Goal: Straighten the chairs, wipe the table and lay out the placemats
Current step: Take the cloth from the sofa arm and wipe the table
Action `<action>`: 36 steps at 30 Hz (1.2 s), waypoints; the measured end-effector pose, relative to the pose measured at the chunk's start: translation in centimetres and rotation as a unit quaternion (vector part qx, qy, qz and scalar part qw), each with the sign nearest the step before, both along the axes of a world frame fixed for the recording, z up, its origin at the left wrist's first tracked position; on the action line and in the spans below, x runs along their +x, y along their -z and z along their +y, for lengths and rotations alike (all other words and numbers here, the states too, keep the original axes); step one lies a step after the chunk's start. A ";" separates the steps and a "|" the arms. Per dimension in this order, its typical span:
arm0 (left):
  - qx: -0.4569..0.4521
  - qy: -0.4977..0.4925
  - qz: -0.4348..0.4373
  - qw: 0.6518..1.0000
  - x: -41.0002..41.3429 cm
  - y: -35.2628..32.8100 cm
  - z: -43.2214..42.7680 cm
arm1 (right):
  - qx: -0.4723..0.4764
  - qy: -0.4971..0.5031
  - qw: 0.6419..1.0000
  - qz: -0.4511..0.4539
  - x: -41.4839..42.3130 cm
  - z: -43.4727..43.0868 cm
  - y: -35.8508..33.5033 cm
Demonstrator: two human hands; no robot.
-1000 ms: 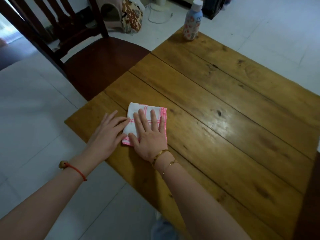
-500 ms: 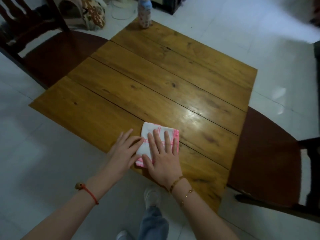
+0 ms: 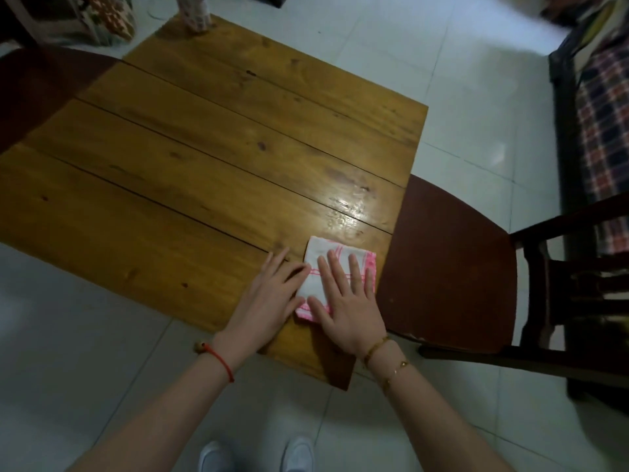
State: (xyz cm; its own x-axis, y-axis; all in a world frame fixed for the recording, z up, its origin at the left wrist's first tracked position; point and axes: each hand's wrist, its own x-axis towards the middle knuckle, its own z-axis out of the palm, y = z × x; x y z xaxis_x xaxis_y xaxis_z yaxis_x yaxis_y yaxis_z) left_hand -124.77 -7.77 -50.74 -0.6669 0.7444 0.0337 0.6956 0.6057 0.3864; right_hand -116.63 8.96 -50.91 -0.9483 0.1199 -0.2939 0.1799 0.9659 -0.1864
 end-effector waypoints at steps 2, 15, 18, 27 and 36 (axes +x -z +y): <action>-0.001 0.002 0.008 1.000 -0.8 0.1 0.7 | 0.004 -0.007 1.000 0.007 -0.8 0.9 0.1; -0.023 -0.031 0.013 0.999 -10.0 0.5 4.1 | 0.004 -0.017 1.000 0.019 -10.8 4.1 0.7; -0.030 -0.039 0.007 0.999 -13.6 0.1 3.1 | 0.010 -0.021 1.000 0.018 -15.0 2.9 0.6; -0.080 -0.139 -0.013 0.987 -25.5 -0.7 -7.3 | 0.000 -0.090 0.996 0.012 -29.8 -7.6 0.2; -0.089 -0.176 -0.021 0.980 -34.6 -1.0 -10.6 | 0.000 -0.134 0.991 0.014 -40.1 -10.7 0.5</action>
State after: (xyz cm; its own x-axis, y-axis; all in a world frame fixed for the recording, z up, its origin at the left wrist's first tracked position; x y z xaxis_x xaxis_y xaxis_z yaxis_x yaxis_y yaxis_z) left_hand -159.34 -18.33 -49.71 -0.8811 0.4599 -0.1099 0.4174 0.8657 0.2762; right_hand -156.68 -1.77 -51.42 -0.9539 -0.1383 -0.2662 -0.0893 0.9780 -0.1883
